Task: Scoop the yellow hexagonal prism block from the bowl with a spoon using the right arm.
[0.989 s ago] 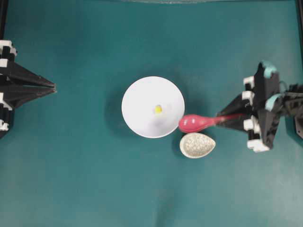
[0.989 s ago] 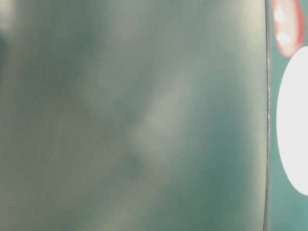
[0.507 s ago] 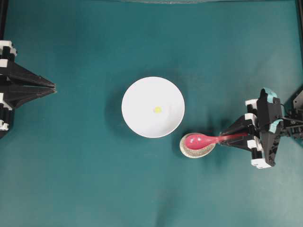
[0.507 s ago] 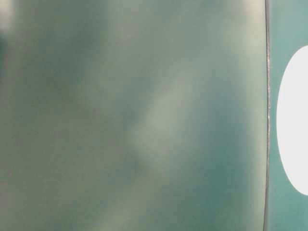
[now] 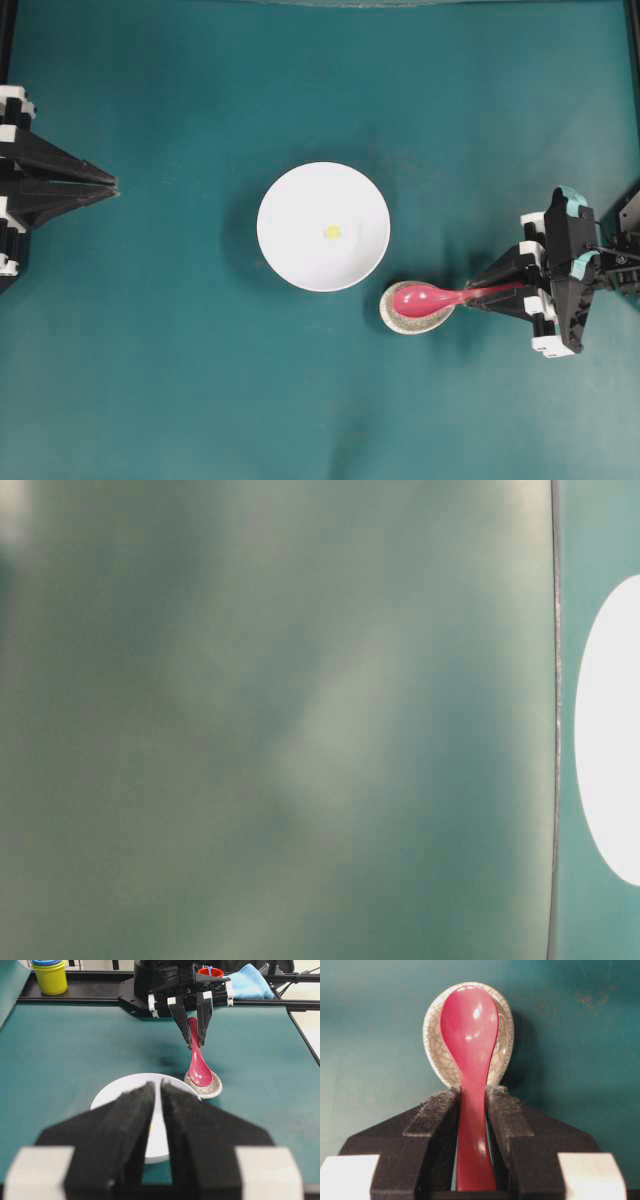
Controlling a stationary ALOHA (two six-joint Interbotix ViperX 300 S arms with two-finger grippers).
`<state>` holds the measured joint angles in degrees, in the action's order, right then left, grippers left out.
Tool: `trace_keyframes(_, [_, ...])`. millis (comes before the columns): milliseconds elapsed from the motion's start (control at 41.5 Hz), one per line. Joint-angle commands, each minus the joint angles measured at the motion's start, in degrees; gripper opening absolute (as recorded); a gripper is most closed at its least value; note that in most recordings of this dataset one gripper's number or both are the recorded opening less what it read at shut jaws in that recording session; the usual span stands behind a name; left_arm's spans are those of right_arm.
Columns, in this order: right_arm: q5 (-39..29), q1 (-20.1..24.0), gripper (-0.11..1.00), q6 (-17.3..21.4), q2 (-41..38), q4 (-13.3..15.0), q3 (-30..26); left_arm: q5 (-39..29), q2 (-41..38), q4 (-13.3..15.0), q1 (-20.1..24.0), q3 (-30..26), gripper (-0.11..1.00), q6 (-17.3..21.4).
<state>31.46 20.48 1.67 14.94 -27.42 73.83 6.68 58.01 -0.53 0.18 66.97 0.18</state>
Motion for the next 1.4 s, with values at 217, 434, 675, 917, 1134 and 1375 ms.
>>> trace_keyframes(217, [-0.4, 0.2, 0.35, -0.2, 0.4, 0.0, -0.4, 0.4, -0.4, -0.2, 0.0, -1.3, 0.14, 0.1])
trace_keyframes(434, [-0.4, 0.3, 0.41, -0.3, 0.5, 0.0, -0.3, 0.4, -0.5, -0.2, 0.0, -1.3, 0.14, 0.1])
trace_keyframes(675, [2.5, 0.3, 0.41, -0.7, 0.4, 0.0, 1.2, 0.3, -0.4, -0.2, 0.0, -1.2, 0.14, 0.1])
trace_keyframes(917, [11.2, 0.4, 0.41, -0.7, -1.1, 0.2, 3.5, 0.3, -0.5, -0.2, 0.0, -1.2, 0.14, 0.1])
trace_keyframes(1134, [16.3, 1.1, 0.42, -0.3, -5.9, 0.2, 2.9, 0.1, -0.5, -0.2, 0.0, -1.2, 0.14, 0.1])
trace_keyframes(1375, [20.9, 4.0, 0.48, 0.3, -7.9, 0.2, 3.1, -1.1, -0.5, -0.1, 0.1, -1.2, 0.14, 0.1])
